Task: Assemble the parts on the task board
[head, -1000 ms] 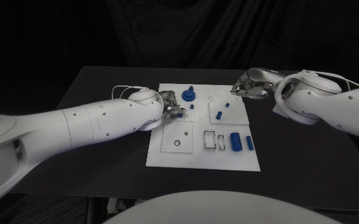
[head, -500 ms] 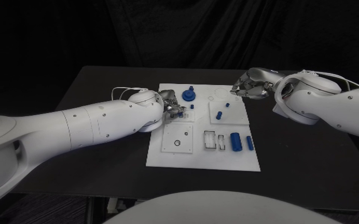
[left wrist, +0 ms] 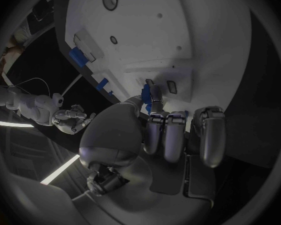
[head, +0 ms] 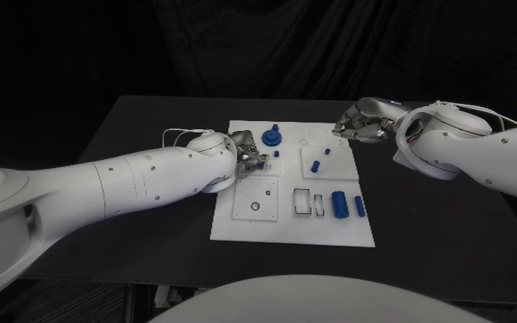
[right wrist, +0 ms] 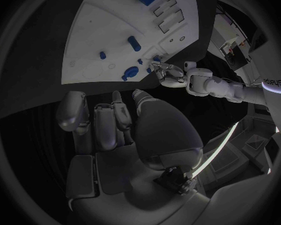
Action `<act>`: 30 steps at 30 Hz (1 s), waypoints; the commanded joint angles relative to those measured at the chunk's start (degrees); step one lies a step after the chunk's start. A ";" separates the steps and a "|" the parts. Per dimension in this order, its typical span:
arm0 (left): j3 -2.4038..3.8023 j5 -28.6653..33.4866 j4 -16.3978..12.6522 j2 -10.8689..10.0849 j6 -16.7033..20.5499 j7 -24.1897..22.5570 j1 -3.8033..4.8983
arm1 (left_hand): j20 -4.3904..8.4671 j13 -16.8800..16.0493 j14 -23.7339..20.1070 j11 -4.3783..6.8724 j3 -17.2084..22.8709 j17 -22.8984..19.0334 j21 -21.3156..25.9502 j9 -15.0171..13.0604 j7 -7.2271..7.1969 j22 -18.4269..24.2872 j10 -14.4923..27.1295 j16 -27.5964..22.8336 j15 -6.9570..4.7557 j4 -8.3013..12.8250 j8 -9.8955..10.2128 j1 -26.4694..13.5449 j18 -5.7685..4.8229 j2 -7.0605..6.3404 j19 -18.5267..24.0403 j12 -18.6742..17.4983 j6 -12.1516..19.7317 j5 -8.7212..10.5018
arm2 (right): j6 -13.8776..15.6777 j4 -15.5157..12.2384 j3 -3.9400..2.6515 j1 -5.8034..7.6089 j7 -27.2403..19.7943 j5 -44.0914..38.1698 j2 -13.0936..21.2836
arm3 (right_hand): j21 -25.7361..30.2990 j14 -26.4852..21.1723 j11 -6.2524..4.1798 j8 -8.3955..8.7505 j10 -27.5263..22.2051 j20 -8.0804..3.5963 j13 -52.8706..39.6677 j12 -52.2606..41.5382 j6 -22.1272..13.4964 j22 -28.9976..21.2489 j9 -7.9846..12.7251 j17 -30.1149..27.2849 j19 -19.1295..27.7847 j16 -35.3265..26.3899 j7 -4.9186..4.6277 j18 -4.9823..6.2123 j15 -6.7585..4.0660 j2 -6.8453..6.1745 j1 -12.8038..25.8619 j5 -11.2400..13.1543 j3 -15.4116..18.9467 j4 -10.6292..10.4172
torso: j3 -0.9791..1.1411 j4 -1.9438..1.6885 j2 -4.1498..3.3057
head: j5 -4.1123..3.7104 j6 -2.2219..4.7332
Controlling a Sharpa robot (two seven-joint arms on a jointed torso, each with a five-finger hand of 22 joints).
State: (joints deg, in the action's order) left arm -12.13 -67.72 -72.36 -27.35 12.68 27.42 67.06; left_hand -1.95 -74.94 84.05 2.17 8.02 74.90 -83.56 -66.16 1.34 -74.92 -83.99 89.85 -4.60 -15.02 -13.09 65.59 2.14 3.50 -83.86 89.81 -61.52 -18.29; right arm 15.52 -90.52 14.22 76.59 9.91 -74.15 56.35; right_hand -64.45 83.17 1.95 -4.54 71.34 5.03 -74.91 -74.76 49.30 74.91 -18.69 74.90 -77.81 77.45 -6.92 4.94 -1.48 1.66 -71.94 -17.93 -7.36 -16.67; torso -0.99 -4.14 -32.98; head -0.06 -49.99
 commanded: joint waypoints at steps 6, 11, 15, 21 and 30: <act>0.05 0.24 -0.15 -0.07 0.81 -0.51 -0.20 | 0.38 -15.06 5.95 0.31 0.31 15.10 -0.08 -0.09 -0.16 -9.28 -6.01 0.15 -0.38 0.09 0.10 0.52 0.08 -0.01 -0.53 0.19 0.38 -0.29 | 0.68 0.06 -0.03 -0.15 0.70 -0.37 -0.01 | 0.31 -0.32 0.10 0.10 -0.16 -0.06 -1.82 0.34 0.33 7.99 0.05 2.49 0.30 -0.30 -0.14 0.39 0.11 -0.38 -0.23 -0.27 -0.40 0.08 | -0.10 -0.04 -0.13 | 0.01 -0.01; 0.05 0.24 -0.01 -0.16 0.58 -0.68 -0.22 | 0.39 -15.06 5.95 0.31 0.40 15.10 -0.04 -0.10 -0.16 -9.26 -6.01 0.15 -0.38 -0.04 0.13 0.51 0.10 0.05 -0.51 0.19 0.35 -0.34 | 0.40 0.07 -0.03 -0.20 0.74 -0.37 0.00 | 0.31 -0.32 0.10 0.07 -0.17 -0.05 -1.79 0.36 0.40 8.00 0.05 2.48 0.29 -0.31 -0.13 0.38 0.11 -0.41 -0.22 -0.28 -0.42 0.08 | -0.09 -0.06 -0.15 | -0.01 -0.01; 0.05 0.24 -0.01 -0.30 0.43 -0.76 -0.24 | 0.39 -15.06 5.95 0.31 0.40 15.10 -0.04 -0.10 -0.16 -9.26 -6.01 0.15 -0.38 -0.04 0.13 0.51 0.10 0.05 -0.51 0.19 0.35 -0.34 | 0.27 0.02 -0.03 -0.24 0.77 -0.37 0.02 | 0.31 -0.32 0.10 0.07 -0.17 -0.05 -1.79 0.36 0.40 8.00 0.05 2.48 0.29 -0.31 -0.13 0.38 0.11 -0.41 -0.22 -0.28 -0.42 0.08 | -0.08 -0.10 -0.15 | 0.00 -0.01; 0.05 0.24 -0.24 -0.60 0.37 -0.86 -0.28 | 0.39 -15.06 5.95 0.31 0.40 15.10 -0.04 -0.10 -0.16 -9.26 -6.01 0.15 -0.38 -0.04 0.13 0.51 0.10 0.05 -0.51 0.19 0.35 -0.34 | 0.27 -0.01 -0.03 -0.27 0.78 -0.37 0.13 | 0.31 -0.32 0.10 0.07 -0.17 -0.05 -1.79 0.36 0.40 8.00 0.05 2.48 0.29 -0.31 -0.13 0.38 0.11 -0.41 -0.22 -0.28 -0.42 0.08 | -0.10 -0.17 -0.12 | -0.02 -0.01; 0.04 0.24 -0.61 -0.88 0.45 -1.33 -0.41 | 0.39 -15.06 5.95 0.30 0.38 15.10 0.06 -0.10 -0.14 -9.18 -6.01 0.15 -0.39 -0.12 0.16 0.49 0.13 -0.07 -0.43 0.19 0.36 -0.28 | 0.39 -0.01 -0.03 -0.29 0.75 -0.37 0.21 | 0.31 -0.32 0.10 0.07 -0.17 -0.05 -1.79 0.36 0.40 8.00 0.05 2.48 0.29 -0.31 -0.13 0.38 0.11 -0.41 -0.22 -0.28 -0.42 0.08 | -0.11 -0.12 -0.14 | 0.09 -0.01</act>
State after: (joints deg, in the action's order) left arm -12.11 -67.72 -72.76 -28.31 12.88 27.22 66.81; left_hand -1.96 -74.94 84.05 2.13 8.18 74.95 -83.56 -66.28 1.34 -74.91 -84.02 89.85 -4.60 -15.18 -13.09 65.58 2.14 3.50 -83.86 89.81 -61.52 -18.28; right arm 15.51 -90.50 14.22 76.46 9.92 -74.15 56.48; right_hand -64.45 83.16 1.95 -4.54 71.34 5.03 -74.91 -74.76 49.30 74.90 -18.70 74.90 -77.80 77.45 -6.92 4.94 -1.48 1.66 -71.94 -17.93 -7.52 -16.50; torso -1.09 -4.31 -33.12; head 0.01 -49.99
